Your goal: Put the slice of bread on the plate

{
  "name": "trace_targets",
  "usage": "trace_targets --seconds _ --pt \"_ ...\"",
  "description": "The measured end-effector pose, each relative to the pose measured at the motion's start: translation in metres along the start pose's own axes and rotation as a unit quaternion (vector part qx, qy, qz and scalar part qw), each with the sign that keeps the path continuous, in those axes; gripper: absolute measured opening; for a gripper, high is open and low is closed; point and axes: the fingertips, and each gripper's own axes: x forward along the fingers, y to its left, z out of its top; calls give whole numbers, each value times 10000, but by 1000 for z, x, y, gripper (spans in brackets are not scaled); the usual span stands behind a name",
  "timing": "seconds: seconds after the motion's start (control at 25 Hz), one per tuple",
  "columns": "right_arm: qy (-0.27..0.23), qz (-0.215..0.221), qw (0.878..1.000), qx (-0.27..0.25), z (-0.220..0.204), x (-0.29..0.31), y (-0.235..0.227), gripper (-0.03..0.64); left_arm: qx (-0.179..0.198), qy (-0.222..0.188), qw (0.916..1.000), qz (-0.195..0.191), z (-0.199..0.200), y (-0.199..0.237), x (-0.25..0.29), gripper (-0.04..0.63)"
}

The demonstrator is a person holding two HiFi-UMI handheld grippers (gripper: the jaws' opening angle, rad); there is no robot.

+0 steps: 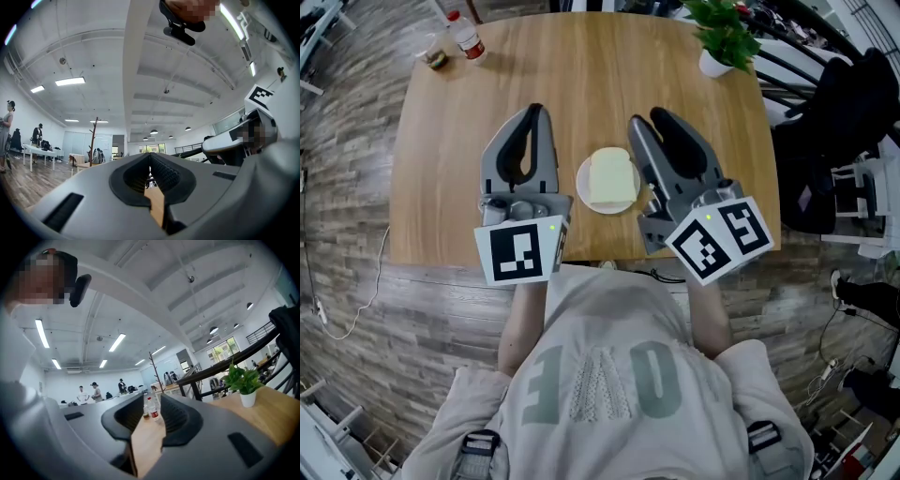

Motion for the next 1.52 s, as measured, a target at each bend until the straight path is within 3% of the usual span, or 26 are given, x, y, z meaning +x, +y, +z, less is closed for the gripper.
trace_targets --seconds 0.12,0.24,0.68,1.12,1.52 --pt "-124 -417 9986 -310 6 -7 -7 43 -23 -68 10000 -45 6 -1 2 8" --pt "-263 -606 9970 -394 11 -13 -7 19 -58 -165 9998 -89 14 -2 2 8" --pt "-360 -969 9939 -374 14 -29 -11 17 -50 -316 9993 -173 29 -5 -2 8" --pt "-32 -1027 9890 -1061 1 -36 2 17 -53 -355 9991 -213 33 -12 -9 8" --pt "-78 -1008 9869 -1260 5 -42 6 17 20 -358 9993 -145 37 -13 -18 8"
